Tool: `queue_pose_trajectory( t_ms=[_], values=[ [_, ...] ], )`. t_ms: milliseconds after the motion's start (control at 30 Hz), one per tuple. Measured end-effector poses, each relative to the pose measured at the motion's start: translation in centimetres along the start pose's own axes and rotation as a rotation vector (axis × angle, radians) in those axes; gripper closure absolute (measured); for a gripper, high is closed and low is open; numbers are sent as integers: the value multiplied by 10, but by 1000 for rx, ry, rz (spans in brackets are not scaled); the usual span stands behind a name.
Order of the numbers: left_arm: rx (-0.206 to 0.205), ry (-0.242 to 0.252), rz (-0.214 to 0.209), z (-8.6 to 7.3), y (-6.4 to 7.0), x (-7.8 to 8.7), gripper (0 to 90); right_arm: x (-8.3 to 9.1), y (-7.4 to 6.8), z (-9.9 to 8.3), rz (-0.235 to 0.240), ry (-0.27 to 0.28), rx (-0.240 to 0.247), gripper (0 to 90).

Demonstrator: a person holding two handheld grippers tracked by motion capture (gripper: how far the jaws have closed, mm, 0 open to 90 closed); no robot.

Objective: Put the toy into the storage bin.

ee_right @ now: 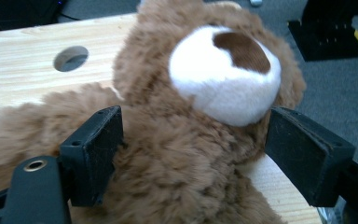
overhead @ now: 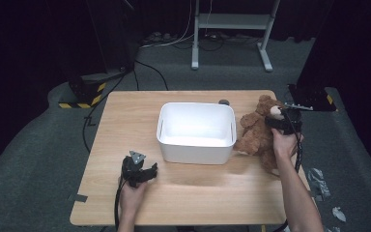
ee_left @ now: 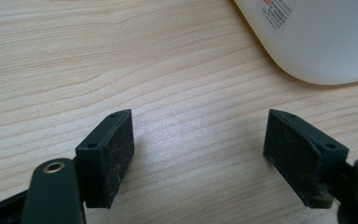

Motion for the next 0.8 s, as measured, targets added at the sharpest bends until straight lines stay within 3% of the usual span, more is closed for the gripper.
queue_pose_trajectory(
  t_ms=[400, 533, 800],
  values=[
    [1, -1, 1, 0, 0, 0, 243, -16, 7, -1, 68, -66, -74, 134],
    [-5, -3, 1, 0, 0, 0, 243, -23, 9, -2, 122, -104, -103, 117],
    [4, -2, -1, 0, 0, 0, 243, -35, 12, -3, 192, -159, -110, 143]
  ],
)
Point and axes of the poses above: each handheld gripper's, and its own axes: x roughly backward along the jaws, z roughly out of its top, y roughly to its right, the point moved 1 cm from there along -x, roughly forward along the jaws, and after that the axes turned 14 degrees about -y, right-handed, at the moved point
